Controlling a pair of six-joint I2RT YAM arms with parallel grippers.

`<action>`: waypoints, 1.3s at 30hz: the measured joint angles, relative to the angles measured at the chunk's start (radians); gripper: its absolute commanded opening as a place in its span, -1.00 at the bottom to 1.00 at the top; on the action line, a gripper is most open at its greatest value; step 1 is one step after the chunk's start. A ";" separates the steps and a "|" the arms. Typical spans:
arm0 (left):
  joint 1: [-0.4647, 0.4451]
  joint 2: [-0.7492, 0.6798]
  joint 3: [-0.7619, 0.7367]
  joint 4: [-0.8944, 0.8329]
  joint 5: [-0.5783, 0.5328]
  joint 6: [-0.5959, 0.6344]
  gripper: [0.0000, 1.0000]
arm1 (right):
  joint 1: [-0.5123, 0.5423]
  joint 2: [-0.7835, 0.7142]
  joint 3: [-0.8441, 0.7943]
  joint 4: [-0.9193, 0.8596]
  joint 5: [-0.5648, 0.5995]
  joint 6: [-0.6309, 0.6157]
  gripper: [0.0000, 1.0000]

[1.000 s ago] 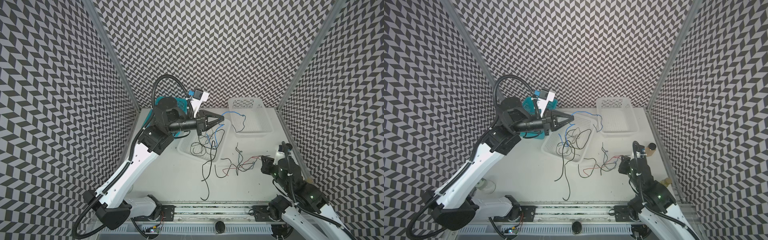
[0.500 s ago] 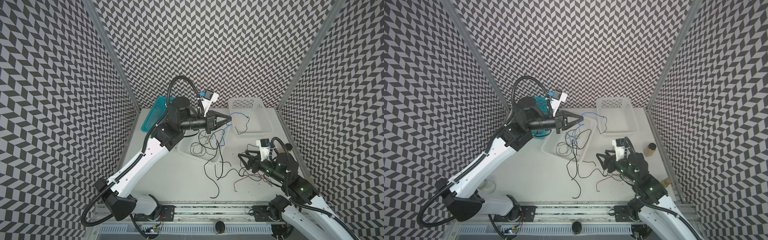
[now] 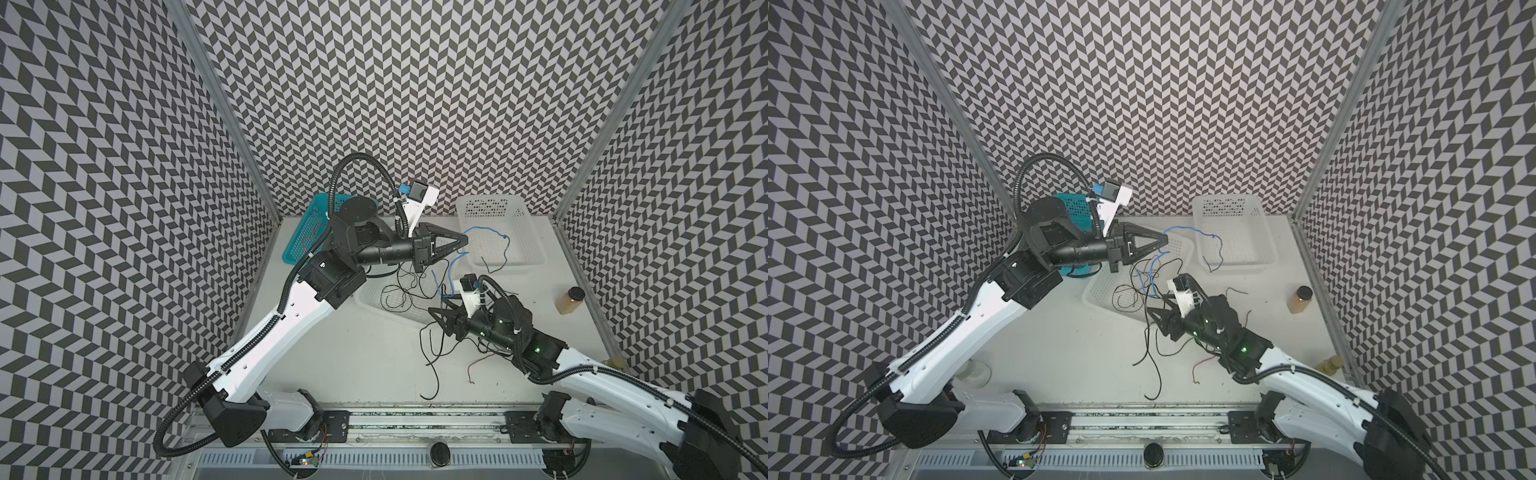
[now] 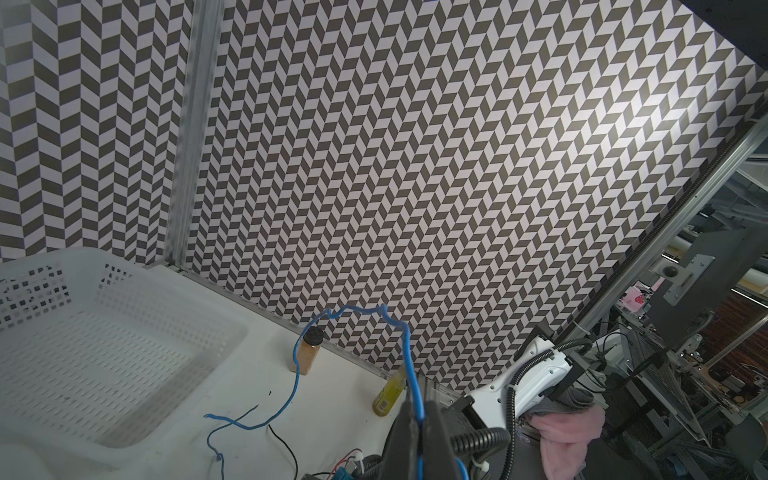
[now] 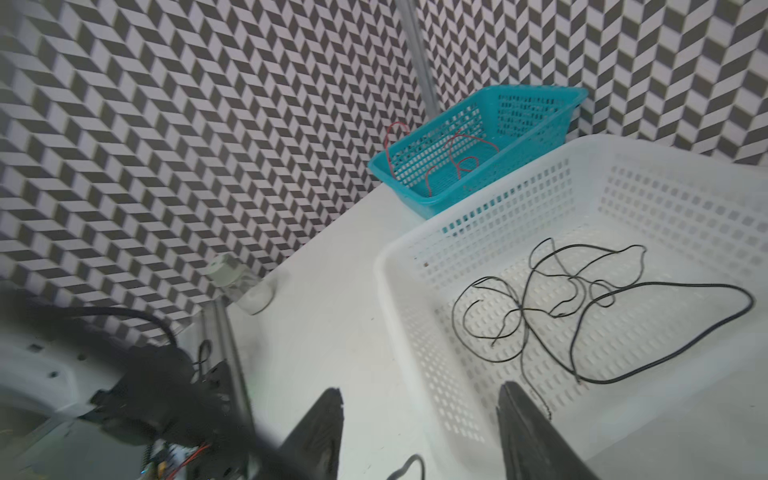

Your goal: Untangle the cables

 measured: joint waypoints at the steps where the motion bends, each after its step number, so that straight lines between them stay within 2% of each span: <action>1: 0.000 -0.005 -0.001 0.000 0.000 0.000 -1.00 | 0.000 0.010 0.000 0.012 0.025 -0.006 -0.56; 5: 0.000 -0.039 -0.007 -0.007 -0.019 0.014 -1.00 | 0.001 0.015 0.000 0.041 0.068 -0.008 -0.99; 9: 0.024 -0.088 -0.007 -0.055 -0.053 0.056 -1.00 | 0.006 -0.026 -0.002 0.018 0.101 -0.008 -1.00; 11: 0.065 -0.117 -0.007 -0.075 -0.065 0.060 -1.00 | 0.006 -0.072 -0.010 -0.008 0.127 -0.007 -1.00; 18: 0.297 -0.266 -0.040 -0.091 -0.128 0.032 -1.00 | 0.006 -0.211 -0.083 -0.176 0.315 0.038 -1.00; 23: 0.320 -0.358 -0.059 -0.105 -0.198 0.043 -1.00 | 0.006 -0.301 -0.088 -0.277 0.362 0.034 -1.00; 25: 0.320 -0.387 -0.085 -0.114 -0.233 0.057 -1.00 | 0.006 -0.305 -0.028 -0.320 0.346 0.024 -1.00; 29: 0.320 -0.440 -0.155 -0.164 -0.335 0.099 -1.00 | 0.006 -0.260 0.195 -0.405 0.301 0.012 -1.00; 33: 0.320 -0.489 -0.259 -0.225 -0.464 0.144 -1.00 | 0.006 -0.146 0.472 -0.470 0.255 0.010 -1.00; 39: 0.320 -0.581 -0.394 -0.307 -0.628 0.190 -1.00 | 0.006 0.050 0.795 -0.567 0.204 -0.001 -1.00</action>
